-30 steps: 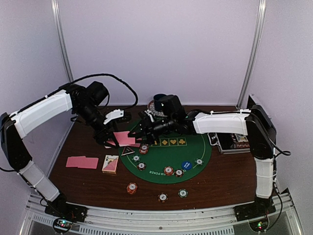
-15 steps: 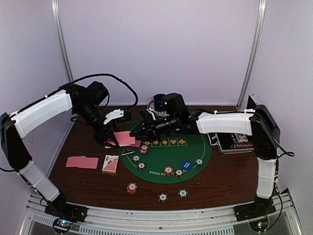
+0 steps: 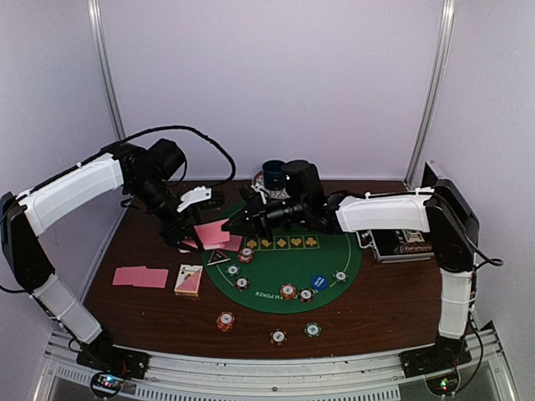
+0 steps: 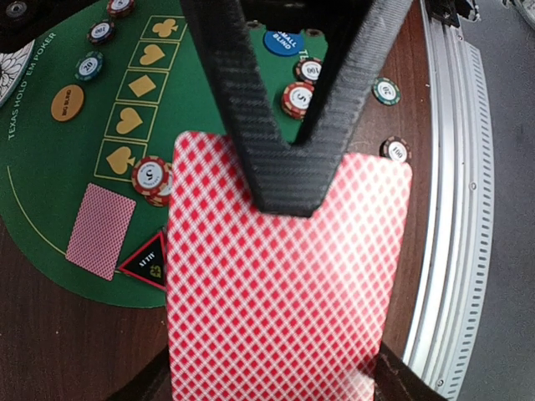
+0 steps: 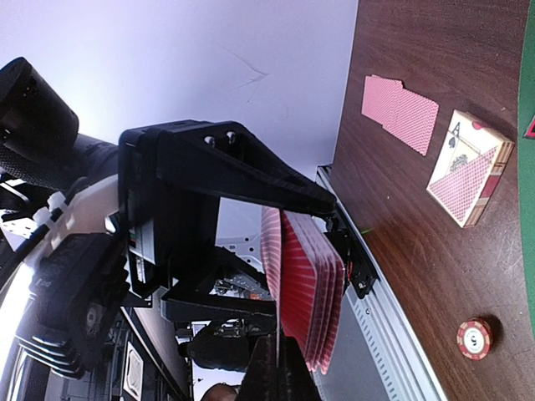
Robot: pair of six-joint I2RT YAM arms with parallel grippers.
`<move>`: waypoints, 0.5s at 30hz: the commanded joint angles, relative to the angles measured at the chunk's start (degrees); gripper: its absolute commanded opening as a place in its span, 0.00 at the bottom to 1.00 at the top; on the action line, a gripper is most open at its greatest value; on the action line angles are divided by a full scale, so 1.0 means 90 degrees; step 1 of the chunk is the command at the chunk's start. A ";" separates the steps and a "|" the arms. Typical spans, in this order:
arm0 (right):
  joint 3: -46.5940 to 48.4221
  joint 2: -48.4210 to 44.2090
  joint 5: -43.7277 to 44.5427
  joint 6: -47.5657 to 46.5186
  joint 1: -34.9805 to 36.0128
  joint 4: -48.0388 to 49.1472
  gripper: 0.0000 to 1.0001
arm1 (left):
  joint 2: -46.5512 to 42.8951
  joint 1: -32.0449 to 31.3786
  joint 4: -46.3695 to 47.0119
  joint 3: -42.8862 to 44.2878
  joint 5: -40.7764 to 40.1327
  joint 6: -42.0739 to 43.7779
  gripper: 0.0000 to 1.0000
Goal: Distribute texas hold em gaming equipment
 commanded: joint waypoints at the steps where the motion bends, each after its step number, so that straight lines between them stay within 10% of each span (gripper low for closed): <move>1: -0.0126 -0.0149 -0.0099 0.0286 -0.0154 0.0577 0.00 | -0.0128 0.0044 0.0144 -0.0025 0.0109 0.0060 0.00; 15: -0.0271 -0.0402 -0.0203 -0.0461 -0.1380 -0.0317 0.00 | -0.0181 0.0043 0.0108 -0.0083 0.0055 0.0083 0.00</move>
